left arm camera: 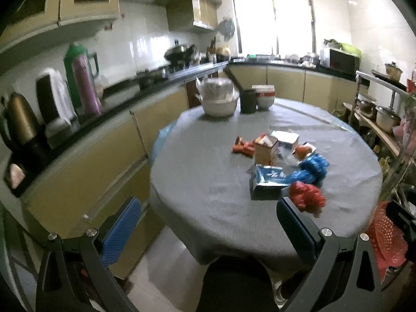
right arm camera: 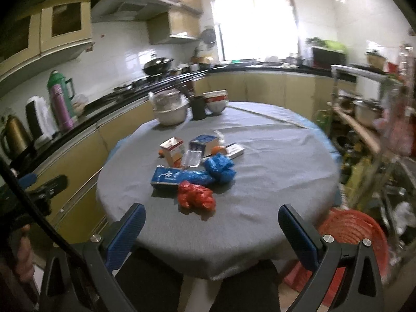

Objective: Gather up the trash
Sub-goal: 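Grasp the red plastic bag with the right gripper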

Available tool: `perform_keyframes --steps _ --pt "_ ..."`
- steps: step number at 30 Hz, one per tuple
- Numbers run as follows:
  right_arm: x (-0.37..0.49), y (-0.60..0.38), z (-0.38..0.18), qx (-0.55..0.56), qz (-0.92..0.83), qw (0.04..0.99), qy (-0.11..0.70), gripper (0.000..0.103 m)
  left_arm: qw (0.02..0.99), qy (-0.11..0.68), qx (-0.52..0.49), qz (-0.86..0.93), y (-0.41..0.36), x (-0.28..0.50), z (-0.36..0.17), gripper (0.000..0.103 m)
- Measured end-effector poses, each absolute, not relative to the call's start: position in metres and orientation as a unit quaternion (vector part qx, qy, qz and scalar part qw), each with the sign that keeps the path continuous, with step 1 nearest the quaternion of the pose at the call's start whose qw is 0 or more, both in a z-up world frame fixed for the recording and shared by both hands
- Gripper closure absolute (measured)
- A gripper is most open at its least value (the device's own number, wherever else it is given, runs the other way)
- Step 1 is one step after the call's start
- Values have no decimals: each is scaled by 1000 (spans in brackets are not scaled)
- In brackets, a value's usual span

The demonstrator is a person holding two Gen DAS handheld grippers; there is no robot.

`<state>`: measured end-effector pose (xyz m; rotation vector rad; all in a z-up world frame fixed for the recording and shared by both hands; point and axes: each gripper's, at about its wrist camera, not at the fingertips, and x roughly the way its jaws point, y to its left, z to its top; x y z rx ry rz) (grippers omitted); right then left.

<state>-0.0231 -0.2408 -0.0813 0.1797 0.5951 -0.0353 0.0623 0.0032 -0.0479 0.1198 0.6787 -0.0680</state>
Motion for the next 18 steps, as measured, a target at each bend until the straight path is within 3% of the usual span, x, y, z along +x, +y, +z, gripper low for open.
perform_keyframes --steps 4,9,16,18 --pt "19 -249 -108 96 24 941 323 2 913 402 35 -57 8 114 -88 0" --pt "70 -253 -134 112 64 924 359 18 905 420 18 -60 8 145 -110 0" --pt "132 -237 -170 84 120 907 396 19 892 436 14 -121 -2 179 -110 1" --pt "146 -233 -182 73 132 900 410 32 883 451 39 -125 -4 193 -119 6"
